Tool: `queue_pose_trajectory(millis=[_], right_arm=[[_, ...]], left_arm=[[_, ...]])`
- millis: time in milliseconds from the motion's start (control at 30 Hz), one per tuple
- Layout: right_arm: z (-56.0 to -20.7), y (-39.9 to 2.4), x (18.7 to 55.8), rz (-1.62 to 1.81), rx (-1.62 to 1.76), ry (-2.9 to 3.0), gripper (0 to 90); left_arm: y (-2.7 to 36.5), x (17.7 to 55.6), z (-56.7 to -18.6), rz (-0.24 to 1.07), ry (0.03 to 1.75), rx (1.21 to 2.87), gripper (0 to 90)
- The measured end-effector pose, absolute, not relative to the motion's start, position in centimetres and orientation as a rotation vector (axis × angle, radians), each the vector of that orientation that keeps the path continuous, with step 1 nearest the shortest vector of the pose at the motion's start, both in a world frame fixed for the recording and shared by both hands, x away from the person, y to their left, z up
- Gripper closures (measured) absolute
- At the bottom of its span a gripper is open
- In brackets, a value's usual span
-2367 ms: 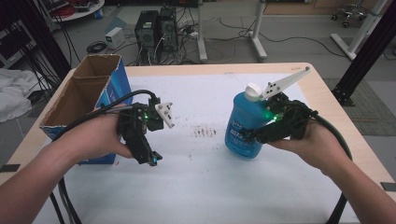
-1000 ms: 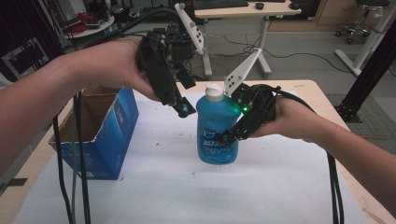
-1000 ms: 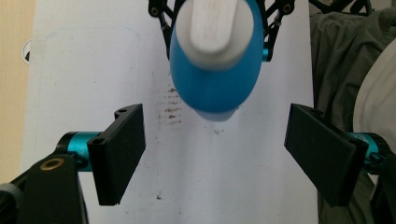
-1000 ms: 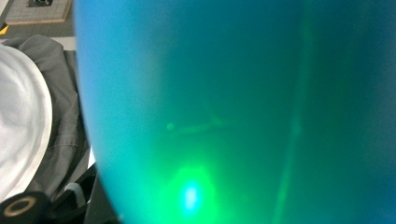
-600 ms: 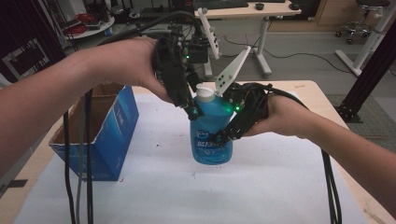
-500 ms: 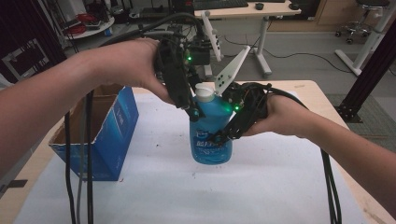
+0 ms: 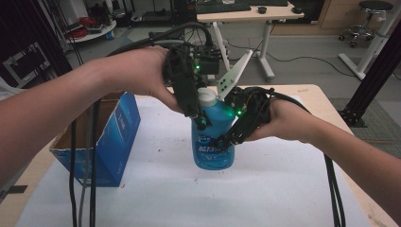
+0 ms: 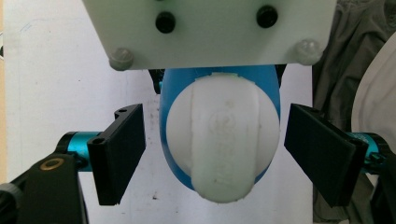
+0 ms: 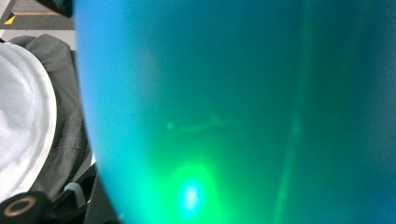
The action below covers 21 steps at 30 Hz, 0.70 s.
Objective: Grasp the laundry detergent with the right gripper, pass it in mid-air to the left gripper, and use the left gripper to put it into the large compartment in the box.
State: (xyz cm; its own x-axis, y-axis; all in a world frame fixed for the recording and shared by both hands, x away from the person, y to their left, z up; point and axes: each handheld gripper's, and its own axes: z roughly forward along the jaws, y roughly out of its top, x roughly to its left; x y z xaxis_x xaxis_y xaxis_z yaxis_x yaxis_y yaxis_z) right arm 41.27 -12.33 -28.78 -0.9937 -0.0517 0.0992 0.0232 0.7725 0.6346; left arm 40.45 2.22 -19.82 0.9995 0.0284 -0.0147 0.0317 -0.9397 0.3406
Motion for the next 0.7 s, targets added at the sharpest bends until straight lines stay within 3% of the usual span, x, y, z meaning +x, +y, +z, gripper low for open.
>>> queue_pose_trajectory(millis=[700], right_arm=[[-28.63, -12.35, 41.38, -1.039, 0.011, -2.840, 45.6]], left_arm=[[2.27, 40.45, -19.84, -0.028, 0.093, 2.771, 25.0]])
